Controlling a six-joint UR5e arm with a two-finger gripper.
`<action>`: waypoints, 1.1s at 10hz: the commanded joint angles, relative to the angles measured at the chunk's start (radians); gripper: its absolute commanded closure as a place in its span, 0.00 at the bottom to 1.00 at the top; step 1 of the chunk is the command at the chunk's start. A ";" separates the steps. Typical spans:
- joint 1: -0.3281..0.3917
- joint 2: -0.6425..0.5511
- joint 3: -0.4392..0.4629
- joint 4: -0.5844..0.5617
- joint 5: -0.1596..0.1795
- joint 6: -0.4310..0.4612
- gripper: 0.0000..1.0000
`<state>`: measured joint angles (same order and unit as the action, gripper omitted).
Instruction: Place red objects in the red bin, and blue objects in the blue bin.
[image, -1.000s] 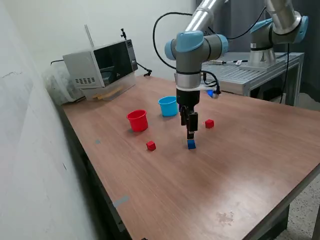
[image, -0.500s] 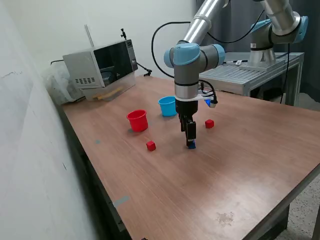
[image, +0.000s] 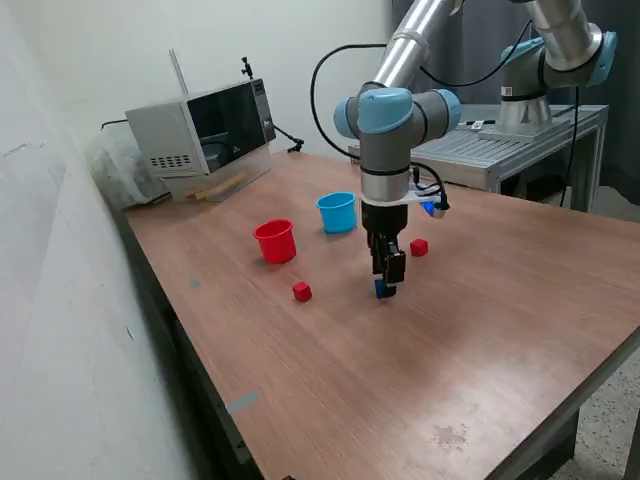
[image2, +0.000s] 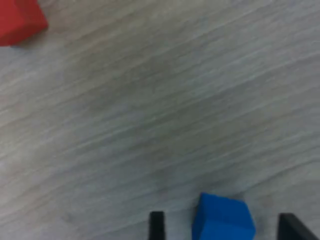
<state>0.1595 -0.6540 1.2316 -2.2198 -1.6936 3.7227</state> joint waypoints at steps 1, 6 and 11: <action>0.006 0.001 0.000 0.000 0.003 -0.041 1.00; 0.015 -0.030 -0.021 0.011 0.006 -0.153 1.00; 0.012 -0.289 0.060 0.080 0.005 -0.214 1.00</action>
<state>0.1735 -0.8615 1.2540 -2.1766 -1.6888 3.5257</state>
